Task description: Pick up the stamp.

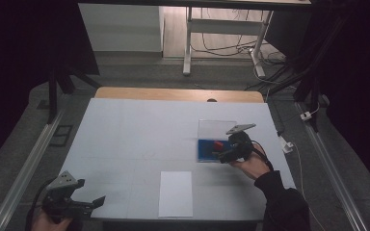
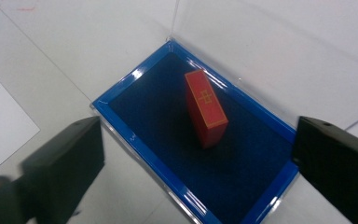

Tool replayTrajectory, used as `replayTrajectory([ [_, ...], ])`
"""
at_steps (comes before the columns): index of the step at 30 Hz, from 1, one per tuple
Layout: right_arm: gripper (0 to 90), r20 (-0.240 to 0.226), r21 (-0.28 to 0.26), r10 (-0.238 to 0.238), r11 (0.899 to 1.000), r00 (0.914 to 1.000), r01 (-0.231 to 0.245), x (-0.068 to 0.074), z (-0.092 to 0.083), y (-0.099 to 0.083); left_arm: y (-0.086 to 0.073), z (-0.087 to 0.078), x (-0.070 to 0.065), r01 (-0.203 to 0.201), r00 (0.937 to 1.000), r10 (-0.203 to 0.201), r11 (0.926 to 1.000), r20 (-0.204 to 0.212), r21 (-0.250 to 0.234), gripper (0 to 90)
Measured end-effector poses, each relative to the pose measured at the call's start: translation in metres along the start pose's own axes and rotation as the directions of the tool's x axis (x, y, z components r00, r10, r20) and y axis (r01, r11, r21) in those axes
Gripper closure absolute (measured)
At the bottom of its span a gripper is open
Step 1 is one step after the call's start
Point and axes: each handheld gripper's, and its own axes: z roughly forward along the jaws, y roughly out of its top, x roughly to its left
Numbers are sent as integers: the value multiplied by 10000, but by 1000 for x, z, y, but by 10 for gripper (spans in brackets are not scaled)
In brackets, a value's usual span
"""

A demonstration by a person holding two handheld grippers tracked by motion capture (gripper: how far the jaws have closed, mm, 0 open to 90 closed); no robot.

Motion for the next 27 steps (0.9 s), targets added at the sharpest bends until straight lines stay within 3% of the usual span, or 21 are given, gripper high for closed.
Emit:
replayTrajectory([
  [5,237,-260,54,-217,9997,9994,218,-4,4,3,0,0,0,-12,10000,12,10000,17,0,20],
  [9,365,-370,-42,-708,9975,9968,707,-6,5,9,0,0,0,-18,10000,18,10000,19,7,20],
  [14,529,-737,83,-831,9964,9938,839,-11,10,13,0,0,0,-34,10000,34,10000,22,13,22],
  [21,693,-1124,-36,-739,9973,9909,739,-17,11,15,0,0,0,-61,10000,61,10000,33,30,23],
  [27,769,-1147,1,-927,9956,9891,933,-17,13,15,0,0,0,-58,10000,58,10000,34,36,23],
])
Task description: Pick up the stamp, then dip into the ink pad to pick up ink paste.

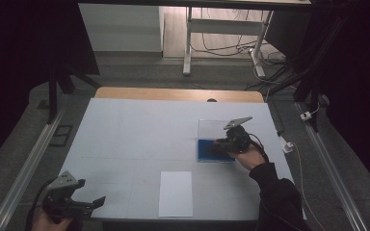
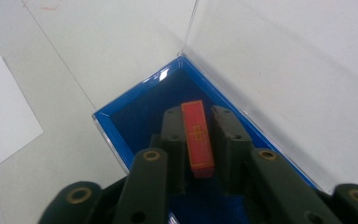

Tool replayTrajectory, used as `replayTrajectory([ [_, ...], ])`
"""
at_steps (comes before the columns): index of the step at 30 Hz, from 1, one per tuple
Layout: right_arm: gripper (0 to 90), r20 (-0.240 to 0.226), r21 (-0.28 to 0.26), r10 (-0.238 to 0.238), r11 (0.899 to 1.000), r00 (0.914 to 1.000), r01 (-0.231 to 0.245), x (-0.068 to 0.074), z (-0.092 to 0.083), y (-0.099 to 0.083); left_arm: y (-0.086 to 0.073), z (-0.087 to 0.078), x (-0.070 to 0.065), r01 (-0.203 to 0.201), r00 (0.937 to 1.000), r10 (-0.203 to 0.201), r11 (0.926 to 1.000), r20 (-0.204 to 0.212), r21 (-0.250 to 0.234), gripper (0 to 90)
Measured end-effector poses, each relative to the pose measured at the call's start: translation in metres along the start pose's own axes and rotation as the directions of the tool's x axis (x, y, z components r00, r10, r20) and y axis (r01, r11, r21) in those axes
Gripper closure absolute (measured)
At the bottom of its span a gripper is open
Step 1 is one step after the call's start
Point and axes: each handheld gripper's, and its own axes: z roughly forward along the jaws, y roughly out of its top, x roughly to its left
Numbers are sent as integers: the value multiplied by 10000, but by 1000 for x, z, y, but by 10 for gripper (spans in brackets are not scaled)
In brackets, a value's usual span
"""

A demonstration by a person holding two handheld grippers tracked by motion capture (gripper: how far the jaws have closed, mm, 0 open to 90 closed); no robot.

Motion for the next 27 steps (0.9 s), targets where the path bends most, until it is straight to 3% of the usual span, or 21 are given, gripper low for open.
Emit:
replayTrajectory([
  [4,799,150,12,-230,9997,9996,230,2,1,1,0,0,0,6,10000,-6,10000,-17,8,24],
  [11,805,224,-209,-235,9995,9995,240,3,-4,1,0,0,0,9,10000,-9,10000,-16,-14,24],
  [23,807,301,-752,456,9962,9985,-432,7,-19,4,0,0,0,3,10000,-3,10000,-45,-16,24],
  [27,806,424,-671,458,9968,9981,-429,8,-19,5,0,0,0,29,10000,-29,10000,-27,-36,24],
])
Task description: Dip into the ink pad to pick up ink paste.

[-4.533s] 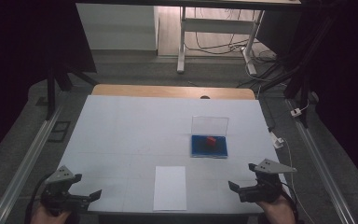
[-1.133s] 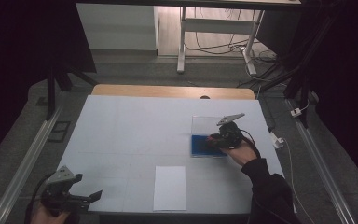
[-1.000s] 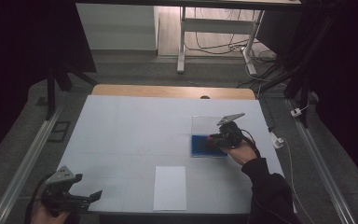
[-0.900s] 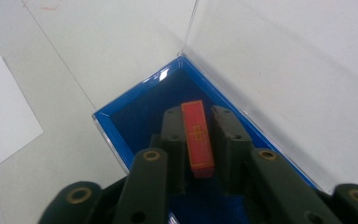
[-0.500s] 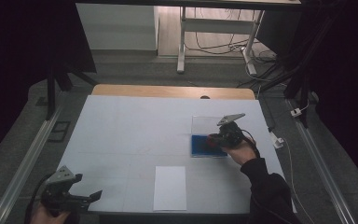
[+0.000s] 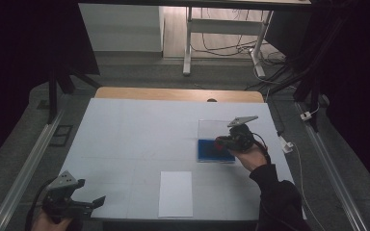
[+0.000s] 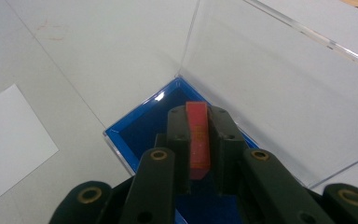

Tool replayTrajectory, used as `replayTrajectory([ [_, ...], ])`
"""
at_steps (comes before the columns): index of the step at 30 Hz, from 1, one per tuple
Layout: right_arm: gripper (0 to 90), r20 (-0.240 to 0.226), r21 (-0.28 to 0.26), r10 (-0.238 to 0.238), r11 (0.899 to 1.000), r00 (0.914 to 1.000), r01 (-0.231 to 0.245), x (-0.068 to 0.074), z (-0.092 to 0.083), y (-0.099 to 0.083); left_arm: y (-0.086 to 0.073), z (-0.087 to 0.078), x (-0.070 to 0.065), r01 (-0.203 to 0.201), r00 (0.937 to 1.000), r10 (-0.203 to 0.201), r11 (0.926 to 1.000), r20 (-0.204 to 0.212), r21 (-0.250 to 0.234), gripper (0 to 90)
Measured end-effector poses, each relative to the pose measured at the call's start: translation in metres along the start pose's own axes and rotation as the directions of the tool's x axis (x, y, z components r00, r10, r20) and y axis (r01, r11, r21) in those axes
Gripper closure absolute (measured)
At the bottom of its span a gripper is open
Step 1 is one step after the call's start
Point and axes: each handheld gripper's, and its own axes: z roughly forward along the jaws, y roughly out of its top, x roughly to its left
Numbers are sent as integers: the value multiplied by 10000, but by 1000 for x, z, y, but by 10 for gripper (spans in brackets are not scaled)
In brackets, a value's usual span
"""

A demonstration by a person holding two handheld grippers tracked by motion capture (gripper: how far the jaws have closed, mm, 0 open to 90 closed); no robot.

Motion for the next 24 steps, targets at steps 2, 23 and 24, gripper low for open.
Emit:
replayTrajectory([
  [2,806,36,92,-117,9999,9999,117,2,0,1,0,0,0,-8,10000,8,10000,-7,7,24],
  [23,807,315,665,-516,9966,9982,494,10,23,-4,0,0,0,-31,10000,31,10000,1,38,26],
  [24,806,286,601,-490,9971,9984,472,10,23,-4,0,0,0,-30,10000,30,10000,0,41,26],
])
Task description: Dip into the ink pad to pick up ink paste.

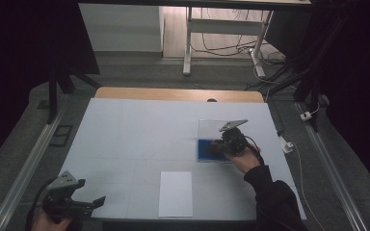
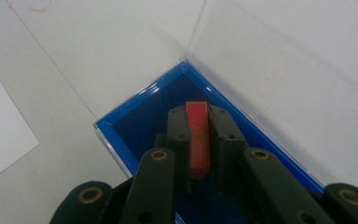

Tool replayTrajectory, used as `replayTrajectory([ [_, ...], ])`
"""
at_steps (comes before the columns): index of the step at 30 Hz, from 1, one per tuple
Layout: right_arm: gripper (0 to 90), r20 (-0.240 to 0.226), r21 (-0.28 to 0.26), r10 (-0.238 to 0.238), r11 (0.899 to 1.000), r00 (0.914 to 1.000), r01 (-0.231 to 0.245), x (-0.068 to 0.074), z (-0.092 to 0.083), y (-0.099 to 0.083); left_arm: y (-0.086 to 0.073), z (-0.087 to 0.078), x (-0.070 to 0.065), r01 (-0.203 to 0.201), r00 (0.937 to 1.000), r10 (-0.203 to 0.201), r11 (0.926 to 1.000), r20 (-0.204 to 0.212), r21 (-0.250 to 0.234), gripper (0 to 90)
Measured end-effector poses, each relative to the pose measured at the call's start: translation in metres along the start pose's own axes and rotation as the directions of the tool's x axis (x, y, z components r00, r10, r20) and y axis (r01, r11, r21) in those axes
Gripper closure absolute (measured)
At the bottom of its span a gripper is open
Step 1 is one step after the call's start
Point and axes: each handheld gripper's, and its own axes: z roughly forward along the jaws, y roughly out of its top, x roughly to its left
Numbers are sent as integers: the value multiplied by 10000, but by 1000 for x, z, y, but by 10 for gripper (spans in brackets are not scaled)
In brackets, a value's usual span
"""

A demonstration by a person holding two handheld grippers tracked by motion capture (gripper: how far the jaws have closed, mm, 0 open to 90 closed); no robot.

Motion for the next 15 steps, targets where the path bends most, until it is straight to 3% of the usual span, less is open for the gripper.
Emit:
replayTrajectory([
  [10,809,106,-58,212,9998,9997,-212,2,1,-3,0,0,0,56,10000,-56,10000,-3,15,28],
  [15,810,683,110,-397,9992,9969,391,14,2,-2,0,0,1,96,10000,-96,10000,20,13,28],
])
